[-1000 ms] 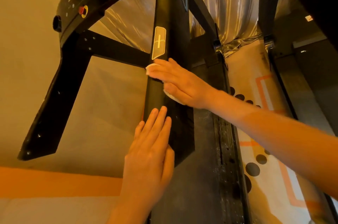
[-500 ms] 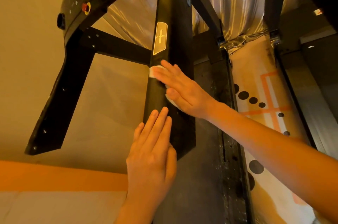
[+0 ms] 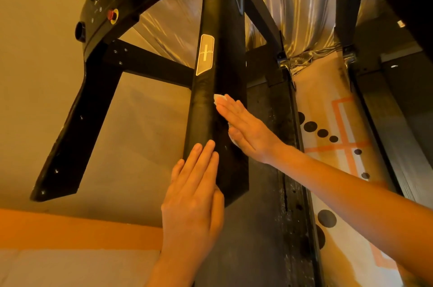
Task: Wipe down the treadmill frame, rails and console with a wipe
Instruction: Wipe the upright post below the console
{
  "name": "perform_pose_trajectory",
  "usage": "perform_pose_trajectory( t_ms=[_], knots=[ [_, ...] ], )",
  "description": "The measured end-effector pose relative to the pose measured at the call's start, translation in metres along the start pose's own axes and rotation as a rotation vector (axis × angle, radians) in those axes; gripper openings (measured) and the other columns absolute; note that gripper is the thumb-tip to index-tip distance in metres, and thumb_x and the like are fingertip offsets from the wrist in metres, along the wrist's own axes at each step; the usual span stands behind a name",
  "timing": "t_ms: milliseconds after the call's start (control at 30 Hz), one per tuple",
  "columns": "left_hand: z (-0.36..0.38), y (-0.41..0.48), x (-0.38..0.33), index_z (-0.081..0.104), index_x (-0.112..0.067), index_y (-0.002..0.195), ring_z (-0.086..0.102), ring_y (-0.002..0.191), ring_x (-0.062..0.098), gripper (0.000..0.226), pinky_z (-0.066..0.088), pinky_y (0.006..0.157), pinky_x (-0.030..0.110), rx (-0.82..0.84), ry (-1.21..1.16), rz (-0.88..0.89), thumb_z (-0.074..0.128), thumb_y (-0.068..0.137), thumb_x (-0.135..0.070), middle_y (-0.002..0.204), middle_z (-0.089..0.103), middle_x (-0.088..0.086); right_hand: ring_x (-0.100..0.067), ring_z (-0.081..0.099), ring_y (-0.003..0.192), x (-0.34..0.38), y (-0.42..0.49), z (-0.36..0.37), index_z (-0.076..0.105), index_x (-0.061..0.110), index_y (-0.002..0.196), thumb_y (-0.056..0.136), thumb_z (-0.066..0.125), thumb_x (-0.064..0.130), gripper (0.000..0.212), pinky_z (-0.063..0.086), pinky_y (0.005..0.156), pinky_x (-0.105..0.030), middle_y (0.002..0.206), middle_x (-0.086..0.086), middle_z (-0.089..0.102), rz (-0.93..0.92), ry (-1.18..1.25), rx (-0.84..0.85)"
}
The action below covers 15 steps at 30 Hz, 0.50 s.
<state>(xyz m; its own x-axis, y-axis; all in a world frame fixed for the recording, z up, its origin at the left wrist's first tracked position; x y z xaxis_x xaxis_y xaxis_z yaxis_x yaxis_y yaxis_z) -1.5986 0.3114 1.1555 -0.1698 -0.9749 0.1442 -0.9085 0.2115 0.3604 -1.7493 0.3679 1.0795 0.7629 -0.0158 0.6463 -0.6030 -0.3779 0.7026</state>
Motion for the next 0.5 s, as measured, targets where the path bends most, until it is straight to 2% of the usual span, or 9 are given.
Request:
perform_pose_trajectory(
  t_ms=[67, 133, 200, 333, 400, 500],
  knots=[
    [0.0, 0.001, 0.0, 0.049, -0.015, 0.146, 0.029, 0.151, 0.013, 0.046, 0.02, 0.125, 0.033, -0.005, -0.012, -0.009, 0.036, 0.104, -0.027, 0.157, 0.041, 0.0, -0.023, 0.013, 0.158, 0.009, 0.015, -0.005, 0.027, 0.004, 0.157, 0.112, 0.026, 0.031, 0.053, 0.01, 0.128, -0.039, 0.166, -0.008, 0.023, -0.043, 0.001, 0.006],
    [0.0, 0.001, -0.001, 0.051, -0.015, 0.145, 0.03, 0.15, 0.014, 0.047, 0.023, 0.124, 0.037, -0.015, -0.006, -0.019, 0.037, 0.102, -0.026, 0.156, 0.043, 0.0, -0.022, 0.014, 0.157, 0.007, 0.022, -0.006, 0.03, 0.004, 0.156, 0.111, 0.029, 0.031, 0.052, 0.012, 0.128, -0.038, 0.165, -0.008, 0.025, -0.078, -0.01, 0.039],
    [0.0, 0.0, -0.001, 0.053, -0.015, 0.144, 0.031, 0.15, 0.014, 0.047, 0.025, 0.123, 0.039, -0.016, -0.002, -0.024, 0.037, 0.101, -0.026, 0.156, 0.043, 0.0, -0.024, 0.012, 0.158, -0.004, 0.012, -0.006, 0.027, 0.004, 0.157, 0.111, 0.031, 0.028, 0.051, 0.012, 0.128, -0.04, 0.166, -0.008, 0.022, -0.08, -0.012, 0.057],
    [0.002, 0.001, 0.0, 0.055, -0.014, 0.143, 0.03, 0.151, 0.012, 0.046, 0.017, 0.126, 0.03, -0.012, -0.011, -0.037, 0.036, 0.103, -0.027, 0.156, 0.043, 0.0, -0.026, 0.01, 0.158, -0.018, -0.01, -0.004, 0.023, 0.007, 0.158, 0.111, 0.033, 0.022, 0.05, 0.011, 0.128, -0.037, 0.169, -0.007, 0.016, -0.026, 0.006, 0.028],
    [0.002, 0.002, 0.001, 0.054, -0.016, 0.144, 0.027, 0.151, 0.01, 0.048, 0.017, 0.126, 0.031, -0.012, 0.007, -0.045, 0.028, 0.107, -0.032, 0.156, 0.043, -0.001, -0.027, 0.013, 0.158, -0.006, 0.005, -0.005, 0.028, 0.006, 0.157, 0.111, 0.032, 0.024, 0.049, 0.013, 0.128, -0.038, 0.167, -0.009, 0.022, -0.05, 0.053, 0.014],
    [0.002, 0.002, 0.001, 0.053, -0.016, 0.144, 0.027, 0.151, 0.01, 0.051, 0.024, 0.123, 0.041, -0.021, 0.014, -0.049, 0.022, 0.109, -0.036, 0.155, 0.044, -0.001, -0.028, 0.023, 0.156, 0.021, 0.036, -0.006, 0.045, 0.003, 0.15, 0.11, 0.035, 0.025, 0.046, 0.014, 0.128, -0.044, 0.159, -0.012, 0.041, -0.165, 0.041, 0.116]
  ],
)
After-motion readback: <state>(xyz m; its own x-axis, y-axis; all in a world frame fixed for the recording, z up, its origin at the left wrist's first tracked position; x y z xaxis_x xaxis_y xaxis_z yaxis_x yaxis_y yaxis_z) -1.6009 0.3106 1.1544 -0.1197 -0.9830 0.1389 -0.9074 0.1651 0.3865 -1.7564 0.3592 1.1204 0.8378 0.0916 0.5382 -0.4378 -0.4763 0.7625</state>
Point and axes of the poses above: each hand's wrist, its own y-axis towards the middle knuckle, its own z-axis out of the palm, x = y × z, the point moved 9 cm from there along y, towards the middle knuckle
